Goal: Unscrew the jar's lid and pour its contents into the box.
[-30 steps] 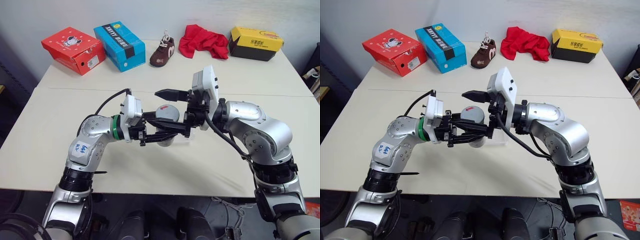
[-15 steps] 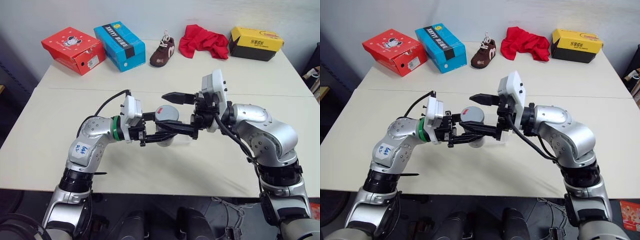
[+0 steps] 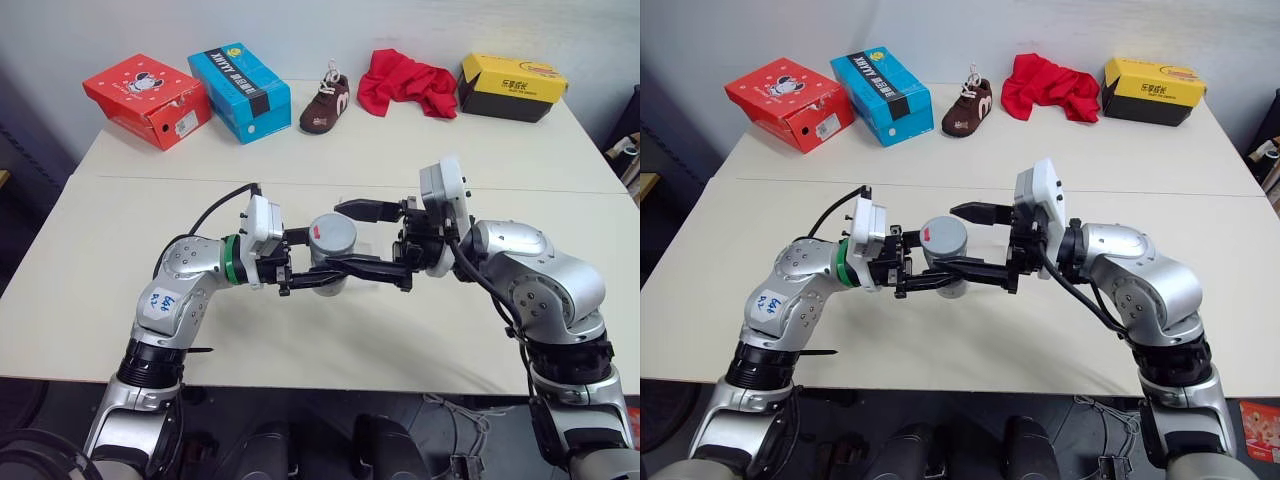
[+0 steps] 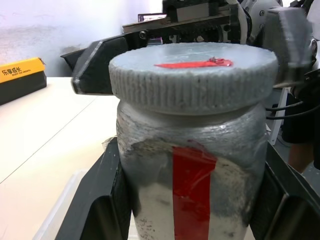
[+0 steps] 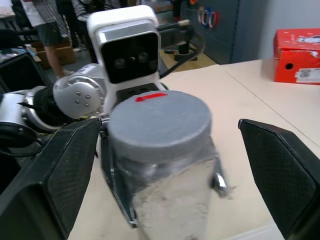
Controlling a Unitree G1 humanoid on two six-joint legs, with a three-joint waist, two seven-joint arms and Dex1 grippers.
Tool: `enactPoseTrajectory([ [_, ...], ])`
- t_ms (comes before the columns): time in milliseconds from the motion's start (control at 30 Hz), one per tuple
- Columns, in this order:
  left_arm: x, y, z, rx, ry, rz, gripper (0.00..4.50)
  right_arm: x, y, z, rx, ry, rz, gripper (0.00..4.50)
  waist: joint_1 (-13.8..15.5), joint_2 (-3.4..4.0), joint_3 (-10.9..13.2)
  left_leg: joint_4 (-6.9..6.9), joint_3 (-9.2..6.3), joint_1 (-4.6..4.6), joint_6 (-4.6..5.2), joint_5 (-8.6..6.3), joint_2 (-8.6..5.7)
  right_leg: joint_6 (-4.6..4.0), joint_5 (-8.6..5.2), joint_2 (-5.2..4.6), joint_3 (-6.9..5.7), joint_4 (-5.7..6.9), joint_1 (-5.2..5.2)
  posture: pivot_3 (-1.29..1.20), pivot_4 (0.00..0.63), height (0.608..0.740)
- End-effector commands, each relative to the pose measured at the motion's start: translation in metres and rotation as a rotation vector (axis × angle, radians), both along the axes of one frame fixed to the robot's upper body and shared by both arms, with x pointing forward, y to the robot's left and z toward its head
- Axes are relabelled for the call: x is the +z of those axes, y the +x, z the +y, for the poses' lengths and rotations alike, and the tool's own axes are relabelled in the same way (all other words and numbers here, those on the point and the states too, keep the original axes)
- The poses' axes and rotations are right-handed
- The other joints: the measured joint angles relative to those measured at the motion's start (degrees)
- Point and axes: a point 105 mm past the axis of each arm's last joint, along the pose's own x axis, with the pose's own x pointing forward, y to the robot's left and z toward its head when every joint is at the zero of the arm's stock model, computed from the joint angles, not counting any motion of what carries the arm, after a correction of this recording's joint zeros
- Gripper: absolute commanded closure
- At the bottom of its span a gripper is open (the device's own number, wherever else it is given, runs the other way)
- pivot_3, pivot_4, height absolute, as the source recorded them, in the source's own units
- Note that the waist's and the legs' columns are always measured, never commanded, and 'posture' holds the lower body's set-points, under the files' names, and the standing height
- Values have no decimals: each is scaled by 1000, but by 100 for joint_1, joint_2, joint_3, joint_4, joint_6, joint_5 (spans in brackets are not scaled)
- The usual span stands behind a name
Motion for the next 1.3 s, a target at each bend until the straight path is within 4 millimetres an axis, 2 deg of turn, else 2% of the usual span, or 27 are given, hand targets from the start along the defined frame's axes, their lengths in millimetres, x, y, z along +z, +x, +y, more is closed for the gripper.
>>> enactPoseTrajectory([
  [33,9,-7,-1,-23,-17,-47,2129,13,-12,3,33,18,-74,13,2,0,0,0,0,0,0,0,0,0,0,0,0,0,0,0,150,740],
  [500,8,-8,-2,-23,-16,-42,2129,21,-2,24,12,22,-109,13,3,0,0,1,0,0,-2,1,1,0,0,0,0,1,0,0,150,740],
  [600,8,-8,-2,-24,-15,-41,2129,23,0,25,4,28,-107,589,-1,0,0,1,0,0,-1,1,1,0,0,1,0,1,0,0,150,740],
  [667,8,-8,-2,-24,-14,-41,2129,22,1,26,7,23,-99,1224,-2,0,0,1,-1,0,-2,1,1,0,0,2,-1,1,0,0,150,740],
  [767,8,-8,-2,-21,-13,-44,2129,22,0,26,19,17,-90,1937,-3,0,0,1,0,0,-2,1,1,0,0,3,0,1,0,0,150,740],
  [867,8,-8,-2,-19,-13,-44,2129,25,-1,25,36,37,-71,1937,-5,0,0,1,0,0,-2,1,1,0,0,3,0,2,0,0,150,740],
  [967,8,-8,-1,-17,-13,-42,2129,35,-6,22,90,139,3,1937,-5,0,0,1,0,0,-1,1,2,0,0,3,0,2,0,0,150,740],
  [1033,8,-8,-1,-15,-13,-41,2129,48,-10,17,133,250,99,1937,-7,1,0,1,0,0,-1,1,2,0,0,2,0,2,0,0,150,740],
  [1133,8,-6,1,-8,-12,-42,2129,54,-12,5,132,323,176,1937,-2,1,0,1,-5,-1,-1,1,2,0,0,-3,5,3,0,0,150,740],
  [1200,8,-5,4,2,-8,-46,2129,55,-5,-10,36,357,130,1937,12,1,0,1,-13,-1,-1,0,1,0,0,-10,8,1,4,0,150,740],
  [1300,9,1,13,32,0,-54,2129,30,17,-46,-216,217,-104,1937,24,1,0,0,-14,-6,0,-1,-4,0,0,-27,8,-7,4,0,150,740],
])
